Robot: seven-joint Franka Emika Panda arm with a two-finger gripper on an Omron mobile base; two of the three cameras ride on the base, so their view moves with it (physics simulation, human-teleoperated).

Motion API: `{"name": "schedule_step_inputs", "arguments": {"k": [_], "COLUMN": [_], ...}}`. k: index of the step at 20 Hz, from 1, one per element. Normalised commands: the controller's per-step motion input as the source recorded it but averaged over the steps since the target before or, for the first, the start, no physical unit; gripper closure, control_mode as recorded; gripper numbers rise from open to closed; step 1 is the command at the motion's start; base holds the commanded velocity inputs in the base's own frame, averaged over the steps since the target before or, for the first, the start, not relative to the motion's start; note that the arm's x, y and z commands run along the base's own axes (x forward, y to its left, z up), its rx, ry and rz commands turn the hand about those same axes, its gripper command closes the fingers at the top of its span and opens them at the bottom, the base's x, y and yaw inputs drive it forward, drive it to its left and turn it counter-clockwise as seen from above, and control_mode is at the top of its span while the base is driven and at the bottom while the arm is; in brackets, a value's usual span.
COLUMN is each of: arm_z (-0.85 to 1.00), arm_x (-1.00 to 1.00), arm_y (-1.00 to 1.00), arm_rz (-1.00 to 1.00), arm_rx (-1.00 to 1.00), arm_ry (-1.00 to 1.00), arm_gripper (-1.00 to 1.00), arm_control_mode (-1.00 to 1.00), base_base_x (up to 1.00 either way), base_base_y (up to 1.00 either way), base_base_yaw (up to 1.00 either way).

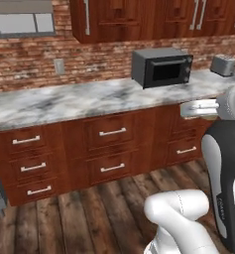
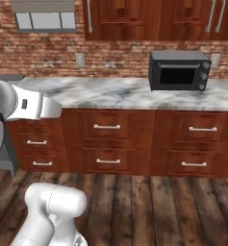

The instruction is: Retrieve the sausage and cheese from the fridge and place them on the cutting board on the counter.

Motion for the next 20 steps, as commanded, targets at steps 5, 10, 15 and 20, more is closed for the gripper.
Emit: {"name": "schedule_step_inputs", "arguments": {"k": [5, 10, 15, 20], "arm_z": [0.00, 0.00, 0.00, 0.00], "arm_x": [0.00, 0.00, 0.00, 0.00], "arm_y": [0.00, 0.00, 0.00, 0.00], "arm_rz": [0.00, 0.00, 0.00, 0.00], "arm_rx": [0.00, 0.00, 0.00, 0.00], "arm_ry": [0.00, 0.00, 0.00, 0.00], "arm_gripper": [1.00, 1.00, 1.00, 1.00], "arm_control_mode": [1.00, 1.00, 1.00, 1.00], "base_base_x": [1.00, 1.00, 1.00, 1.00], "base_base_y": [1.00, 1.00, 1.00, 0.59], "base_base_yaw": [0.20, 0.15, 0.05, 0.01]}}
